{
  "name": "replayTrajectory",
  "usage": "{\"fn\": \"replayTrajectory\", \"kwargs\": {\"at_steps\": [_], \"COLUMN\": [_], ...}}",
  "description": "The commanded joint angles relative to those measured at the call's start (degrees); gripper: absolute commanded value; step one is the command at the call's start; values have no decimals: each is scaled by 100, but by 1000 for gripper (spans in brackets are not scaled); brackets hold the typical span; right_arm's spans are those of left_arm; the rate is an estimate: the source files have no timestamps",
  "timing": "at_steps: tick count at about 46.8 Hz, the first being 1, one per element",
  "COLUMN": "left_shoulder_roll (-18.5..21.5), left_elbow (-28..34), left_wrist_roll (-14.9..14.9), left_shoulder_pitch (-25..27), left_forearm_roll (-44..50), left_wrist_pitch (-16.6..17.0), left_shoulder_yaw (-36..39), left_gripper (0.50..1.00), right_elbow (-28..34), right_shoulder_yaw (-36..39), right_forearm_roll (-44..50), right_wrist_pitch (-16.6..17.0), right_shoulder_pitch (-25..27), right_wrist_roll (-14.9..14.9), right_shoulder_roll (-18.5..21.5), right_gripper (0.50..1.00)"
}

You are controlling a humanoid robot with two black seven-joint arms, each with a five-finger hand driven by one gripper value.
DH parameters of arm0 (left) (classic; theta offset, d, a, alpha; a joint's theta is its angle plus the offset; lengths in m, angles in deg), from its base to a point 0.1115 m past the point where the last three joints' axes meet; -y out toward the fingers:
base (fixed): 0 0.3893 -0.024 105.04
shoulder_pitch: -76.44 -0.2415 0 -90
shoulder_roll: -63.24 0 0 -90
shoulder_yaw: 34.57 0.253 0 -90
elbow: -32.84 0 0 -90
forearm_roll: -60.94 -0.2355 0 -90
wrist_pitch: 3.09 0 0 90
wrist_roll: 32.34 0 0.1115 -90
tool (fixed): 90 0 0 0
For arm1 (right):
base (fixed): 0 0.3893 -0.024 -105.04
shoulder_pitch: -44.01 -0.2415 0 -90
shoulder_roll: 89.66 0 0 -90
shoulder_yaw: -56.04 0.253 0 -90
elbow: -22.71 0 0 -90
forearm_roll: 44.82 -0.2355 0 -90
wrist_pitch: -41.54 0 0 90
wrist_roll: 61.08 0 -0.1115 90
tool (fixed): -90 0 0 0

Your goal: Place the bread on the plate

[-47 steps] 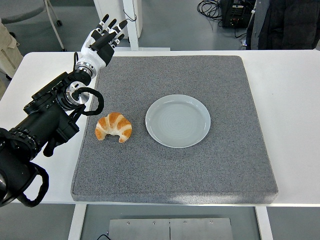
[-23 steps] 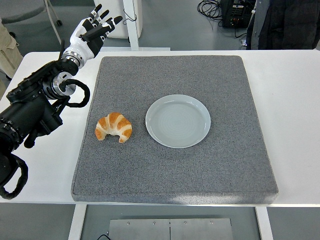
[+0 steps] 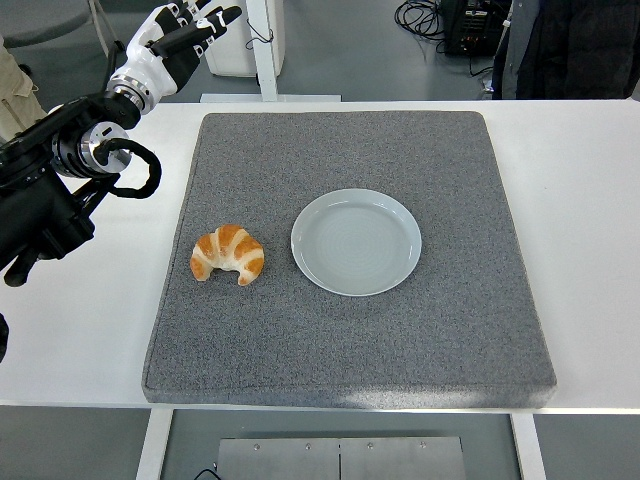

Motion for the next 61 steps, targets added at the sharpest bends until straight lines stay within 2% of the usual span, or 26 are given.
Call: {"fn": "replayTrajectory", "kwargs": {"at_steps": [1,11,22,32,37,41,46,48,55,61], "left_shoulder_roll": [179,829,1295,2015,2314,2534,2850,2912,2947,3184], "left_elbow": [420,1536,2134,3057,3312,3365,3383,3391,3532,3760], "left_wrist_roll": [-1,8,-97,-141,-141,-194,-168,-150,-150,-150], "left_shoulder_pitch": [5,67,31,5,-12,-4,14,5,-21,-83], "left_forearm_roll": [-9,-272,-1546,-2381,-3145,-3541,-3647,-3656,-3683,-4095], "left_wrist_pitch": [311,602,699,743,716,550,-381,-601,-637,-804], "left_shoulder_yaw": [197,795,988,1077,1068,1068,989,997,1077,1077], "left_gripper": [996,996,996,996,996,996,996,996,996,996], "right_elbow": [0,0,0,0,0,0,0,0,0,0], "right_shoulder_yaw": [0,0,0,0,0,0,0,0,0,0], "right_forearm_roll": [0,0,0,0,0,0,0,0,0,0], "right_wrist_pitch": [4,-5,4,-5,-5,-5,-5,-5,-5,-5], "right_shoulder_pitch": [4,-4,5,-4,-4,5,4,4,-4,-4], "right_wrist_roll": [0,0,0,0,0,0,0,0,0,0], "right_shoulder_roll": [0,0,0,0,0,0,0,0,0,0], "right_gripper": [1000,1000,1000,1000,1000,1000,1000,1000,1000,1000]}}
